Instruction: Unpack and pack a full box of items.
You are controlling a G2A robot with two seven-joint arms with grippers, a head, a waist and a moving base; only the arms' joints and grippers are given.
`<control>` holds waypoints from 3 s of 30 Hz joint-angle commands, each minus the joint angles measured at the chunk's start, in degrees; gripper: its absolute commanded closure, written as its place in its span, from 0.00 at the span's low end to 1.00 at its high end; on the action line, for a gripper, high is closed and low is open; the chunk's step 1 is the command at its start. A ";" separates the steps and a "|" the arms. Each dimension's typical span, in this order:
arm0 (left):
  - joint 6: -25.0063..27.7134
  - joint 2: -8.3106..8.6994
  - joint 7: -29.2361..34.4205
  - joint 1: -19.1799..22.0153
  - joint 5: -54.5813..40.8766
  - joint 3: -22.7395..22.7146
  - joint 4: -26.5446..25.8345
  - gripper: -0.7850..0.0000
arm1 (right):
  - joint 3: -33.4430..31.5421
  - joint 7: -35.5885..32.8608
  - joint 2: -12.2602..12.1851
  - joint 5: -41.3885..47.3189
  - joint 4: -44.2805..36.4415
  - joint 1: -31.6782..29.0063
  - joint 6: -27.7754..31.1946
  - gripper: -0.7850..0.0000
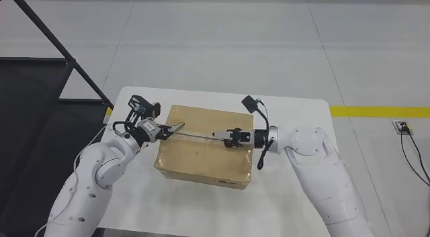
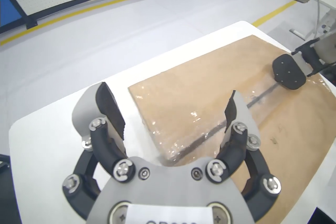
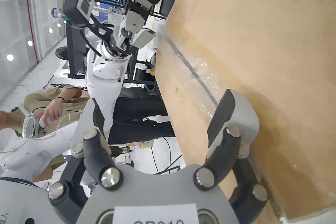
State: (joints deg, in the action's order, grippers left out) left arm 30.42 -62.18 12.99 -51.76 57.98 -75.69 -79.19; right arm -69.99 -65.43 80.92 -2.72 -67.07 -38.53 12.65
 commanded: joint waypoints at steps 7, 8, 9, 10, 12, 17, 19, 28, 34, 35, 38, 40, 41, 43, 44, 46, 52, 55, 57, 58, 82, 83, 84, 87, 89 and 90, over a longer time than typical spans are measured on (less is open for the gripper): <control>0.01 0.55 -0.57 -2.66 -0.51 -2.56 0.63 0.00 | 4.95 3.24 1.47 5.39 6.18 3.84 1.09 0.00; 0.00 0.61 -0.65 -2.97 -0.70 -2.85 0.52 0.00 | 5.85 3.36 1.76 6.03 7.12 4.45 0.97 0.00; -0.09 0.66 -0.83 -3.29 -0.85 -3.13 0.39 0.00 | 6.74 3.65 2.04 6.32 8.07 5.18 0.91 0.00; -0.20 0.70 -0.96 -3.59 -1.11 -3.44 0.35 0.00 | 7.75 4.15 2.36 6.52 9.05 5.84 0.84 0.00; -1.06 0.80 -1.69 -4.11 -1.72 -4.43 0.41 0.00 | 9.91 4.91 3.09 6.85 11.25 7.26 0.47 0.00; -2.26 1.23 -2.99 -5.67 -4.39 -8.03 0.72 0.00 | 14.89 6.41 5.18 8.45 16.73 10.66 1.18 0.00; -2.24 1.45 -3.25 -6.59 -4.82 -9.37 0.53 0.00 | 16.54 7.50 6.02 8.86 18.39 11.86 1.87 0.00; -2.24 1.91 -4.11 -9.82 -5.82 -11.94 -0.92 0.00 | 21.59 12.82 9.42 11.20 23.84 15.13 5.47 0.00; -2.15 2.06 -4.72 -11.30 -6.50 -12.90 -1.47 0.00 | 24.66 17.59 11.77 10.70 27.33 16.91 7.76 0.00; -2.16 2.08 -4.81 -11.45 -6.54 -13.02 -1.46 0.00 | 24.95 18.02 12.05 10.80 27.75 17.10 7.84 0.00; -2.11 2.16 -5.22 -12.17 -7.12 -13.69 -1.32 0.00 | 26.35 19.24 13.53 11.61 30.01 18.19 8.12 0.00; -2.01 2.22 -5.29 -12.56 -7.32 -13.99 -1.28 0.00 | 27.08 19.96 14.45 12.20 31.36 18.79 8.63 0.00; -2.00 2.23 -5.35 -12.72 -7.39 -14.08 -1.20 0.00 | 27.42 20.51 14.90 12.39 32.12 19.06 8.94 0.00; -1.96 2.26 -5.45 -12.91 -7.46 -14.20 -1.06 0.00 | 28.03 20.02 15.84 13.54 33.54 19.55 9.26 0.00; -1.96 2.27 -5.49 -12.96 -7.50 -14.25 -1.00 0.00 | 28.24 19.70 16.28 14.09 34.32 19.91 9.45 0.00; -1.93 2.29 -5.50 -13.03 -7.58 -14.28 -0.85 0.00 | 28.74 19.74 17.13 14.61 35.82 20.56 9.97 0.00; -1.69 2.33 -5.42 -12.95 -7.82 -14.24 -0.52 0.00 | 29.76 23.70 19.36 14.68 39.35 21.53 12.91 0.00; -1.48 2.37 -5.31 -12.66 -7.97 -14.32 -0.19 0.00 | 30.06 23.75 20.29 14.95 40.82 22.09 13.07 0.00; -1.30 2.41 -5.22 -12.40 -8.00 -14.37 0.12 0.00 | 30.19 23.55 20.84 15.12 41.75 22.41 13.25 0.00; -1.16 2.42 -5.23 -12.28 -8.09 -14.36 0.30 0.00 | 30.33 22.96 21.12 15.15 42.16 22.55 13.26 0.00; 1.10 2.58 -4.57 -9.92 -7.67 -12.81 2.72 0.00 | 27.37 14.26 22.36 16.58 49.62 26.25 15.29 0.00; 1.18 2.59 -4.60 -9.81 -7.58 -12.74 2.71 0.00 | 27.19 13.96 22.16 16.38 49.74 26.34 15.05 0.00; 1.24 2.59 -4.59 -9.71 -7.51 -12.65 2.73 0.00 | 26.99 13.77 21.96 16.18 49.79 26.40 14.87 0.00; 1.37 2.61 -4.45 -9.35 -7.41 -12.42 2.76 0.00 | 26.42 13.24 21.29 15.50 49.86 26.38 14.44 0.00; 1.40 2.61 -4.44 -9.15 -7.33 -12.26 2.81 0.00 | 26.03 11.59 20.81 15.31 49.55 26.09 14.30 0.00; 1.43 2.61 -4.41 -9.05 -7.29 -12.16 2.85 0.00 | 25.75 10.64 20.52 15.32 49.42 26.06 14.34 0.00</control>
State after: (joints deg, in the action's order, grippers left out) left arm 31.83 -59.57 8.55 -60.90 50.65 -87.94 -76.37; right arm -44.00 -53.69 101.69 12.58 -17.52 -12.42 26.98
